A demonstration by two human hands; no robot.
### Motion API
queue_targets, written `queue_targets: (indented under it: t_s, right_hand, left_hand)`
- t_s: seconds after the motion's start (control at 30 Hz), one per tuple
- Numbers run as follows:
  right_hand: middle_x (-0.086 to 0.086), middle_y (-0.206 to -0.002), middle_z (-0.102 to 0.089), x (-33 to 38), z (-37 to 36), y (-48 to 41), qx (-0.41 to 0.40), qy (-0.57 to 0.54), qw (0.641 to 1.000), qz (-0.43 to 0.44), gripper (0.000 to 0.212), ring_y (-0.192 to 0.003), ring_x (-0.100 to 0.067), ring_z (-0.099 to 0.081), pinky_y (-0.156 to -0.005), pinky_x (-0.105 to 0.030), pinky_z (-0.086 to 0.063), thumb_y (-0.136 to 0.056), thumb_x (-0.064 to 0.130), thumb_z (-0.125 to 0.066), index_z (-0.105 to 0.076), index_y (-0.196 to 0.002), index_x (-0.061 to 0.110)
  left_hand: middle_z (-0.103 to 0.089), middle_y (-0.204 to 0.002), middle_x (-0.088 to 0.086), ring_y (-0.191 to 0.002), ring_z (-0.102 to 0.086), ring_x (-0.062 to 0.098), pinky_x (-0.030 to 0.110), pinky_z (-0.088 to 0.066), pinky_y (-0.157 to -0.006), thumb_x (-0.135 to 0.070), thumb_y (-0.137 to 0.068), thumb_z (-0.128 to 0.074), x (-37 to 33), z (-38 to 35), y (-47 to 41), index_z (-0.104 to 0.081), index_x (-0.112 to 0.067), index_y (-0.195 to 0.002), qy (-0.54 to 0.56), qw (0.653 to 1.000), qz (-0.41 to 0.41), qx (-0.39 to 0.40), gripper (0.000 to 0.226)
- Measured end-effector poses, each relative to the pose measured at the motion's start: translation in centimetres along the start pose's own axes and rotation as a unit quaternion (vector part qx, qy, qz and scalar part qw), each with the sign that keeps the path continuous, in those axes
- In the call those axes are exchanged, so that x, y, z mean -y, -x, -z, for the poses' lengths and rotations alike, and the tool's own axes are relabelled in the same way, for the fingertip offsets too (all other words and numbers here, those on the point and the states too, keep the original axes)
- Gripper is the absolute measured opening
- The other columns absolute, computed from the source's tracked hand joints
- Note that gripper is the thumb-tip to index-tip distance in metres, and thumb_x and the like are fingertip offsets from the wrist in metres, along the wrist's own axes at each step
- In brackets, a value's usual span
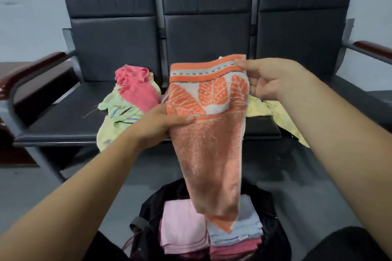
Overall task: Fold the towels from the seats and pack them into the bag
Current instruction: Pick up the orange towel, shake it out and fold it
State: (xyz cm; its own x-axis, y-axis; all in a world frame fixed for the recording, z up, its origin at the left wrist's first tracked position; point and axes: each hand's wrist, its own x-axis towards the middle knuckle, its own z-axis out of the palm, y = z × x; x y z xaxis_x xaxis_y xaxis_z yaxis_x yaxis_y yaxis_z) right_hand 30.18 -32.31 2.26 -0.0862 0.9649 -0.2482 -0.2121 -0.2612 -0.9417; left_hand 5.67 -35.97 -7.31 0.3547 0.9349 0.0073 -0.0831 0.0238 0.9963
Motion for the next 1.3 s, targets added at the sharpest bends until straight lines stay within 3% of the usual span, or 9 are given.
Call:
queue_targets:
  t_s: [0.1,0.27,0.37,0.5,0.7,0.83,1.0,1.13,1.3]
  right_hand:
    - [-0.008,-0.109,-0.076,-3.6,1.2,-2.1,0.027,-0.026,0.997,-0.06,0.015,-0.1,-0.021,-0.071,-0.094,-0.039,-0.057,-0.095,0.021,-0.068,-0.073,-0.102,0.008]
    - [-0.009,-0.13,-0.068,-9.7,2.7,-4.1,0.157,-0.067,0.98,-0.103,0.058,-0.119,-0.025,-0.065,-0.101,-0.046,-0.051,-0.094,0.056,-0.056,-0.064,-0.133,0.014]
    - [-0.012,-0.134,-0.066,-10.8,2.5,-4.0,0.238,0.024,0.967,-0.083,0.038,-0.127,-0.031,-0.061,-0.107,-0.054,-0.047,-0.092,0.033,-0.063,-0.07,-0.125,0.016]
    - [-0.015,-0.121,-0.071,-10.6,2.2,-4.2,0.187,0.034,0.981,-0.037,0.044,-0.113,-0.03,-0.069,-0.096,-0.044,-0.057,-0.08,0.012,-0.072,-0.067,-0.122,0.004]
    - [-0.008,-0.106,-0.074,-8.7,1.8,-4.2,0.121,-0.081,0.989,-0.016,0.045,-0.092,-0.02,-0.073,-0.082,-0.038,-0.062,-0.076,0.02,-0.075,-0.069,-0.119,0.01]
    - [-0.007,-0.096,-0.076,-8.3,2.6,-4.5,0.059,-0.109,0.992,-0.027,0.021,-0.081,-0.017,-0.075,-0.069,-0.032,-0.062,-0.085,0.017,-0.071,-0.072,-0.104,0.01]
    - [-0.014,-0.139,-0.062,-9.6,4.0,-4.3,0.164,-0.071,0.98,-0.085,0.06,-0.128,-0.034,-0.06,-0.109,-0.053,-0.045,-0.091,0.042,-0.061,-0.053,-0.144,0.013]
    - [-0.01,-0.109,-0.07,-10.9,3.5,-3.7,0.236,0.021,0.969,-0.073,0.05,-0.105,-0.028,-0.065,-0.098,-0.041,-0.05,-0.09,0.022,-0.068,-0.055,-0.133,0.001]
    - [-0.014,-0.133,-0.066,-9.4,3.7,-3.7,0.164,-0.079,0.983,0.031,0.038,-0.116,-0.026,-0.066,-0.098,-0.042,-0.056,-0.093,0.007,-0.059,-0.063,-0.13,0.002]
  left_hand:
    - [-0.076,-0.106,0.009,-0.096,-0.073,0.02,0.029,-0.058,-0.08,0.0,-0.075,-0.077,0.8,-1.4,-1.0,-0.077,-0.008,-0.101,0.071,0.997,-0.036,0.002,0.027]
    - [-0.075,-0.104,0.011,-0.093,-0.073,0.021,0.032,-0.059,-0.079,-0.01,-0.089,-0.064,1.6,-1.7,-3.3,-0.065,-0.002,-0.117,0.2,0.978,-0.045,-0.044,0.028]
    - [-0.076,-0.098,0.011,-0.087,-0.074,0.021,0.032,-0.06,-0.074,-0.015,-0.09,-0.062,1.7,-1.1,-4.4,-0.067,-0.003,-0.114,0.21,0.975,-0.021,-0.063,0.027]
    - [-0.077,-0.095,0.008,-0.086,-0.074,0.02,0.032,-0.06,-0.071,-0.024,-0.093,-0.063,2.0,0.0,-5.4,-0.077,-0.013,-0.099,0.203,0.975,0.016,-0.089,0.018]
    - [-0.076,-0.112,0.002,-0.106,-0.071,0.018,0.03,-0.057,-0.09,-0.01,-0.083,-0.078,4.2,1.3,-4.8,-0.07,-0.013,-0.114,-0.161,0.982,0.097,0.027,0.032]
    - [-0.074,-0.112,0.014,-0.104,-0.071,0.03,0.039,-0.057,-0.092,-0.005,-0.077,-0.079,4.3,0.7,-4.9,-0.071,-0.003,-0.11,-0.051,0.995,0.082,0.003,0.034]
    - [-0.073,-0.087,0.008,-0.081,-0.071,0.022,0.035,-0.059,-0.078,-0.016,-0.073,-0.067,3.6,-0.4,-4.8,-0.069,-0.009,-0.096,0.143,0.986,0.079,-0.044,0.024]
    - [-0.069,-0.086,0.008,-0.081,-0.067,0.022,0.035,-0.056,-0.08,-0.019,-0.079,-0.067,3.2,-0.6,-4.5,-0.069,-0.01,-0.091,0.221,0.971,0.082,-0.045,0.016]
    - [-0.072,-0.121,0.005,-0.111,-0.069,0.022,0.039,-0.056,-0.093,-0.015,-0.075,-0.08,4.1,-0.3,-3.9,-0.062,-0.021,-0.127,0.018,0.998,0.046,-0.025,0.056]
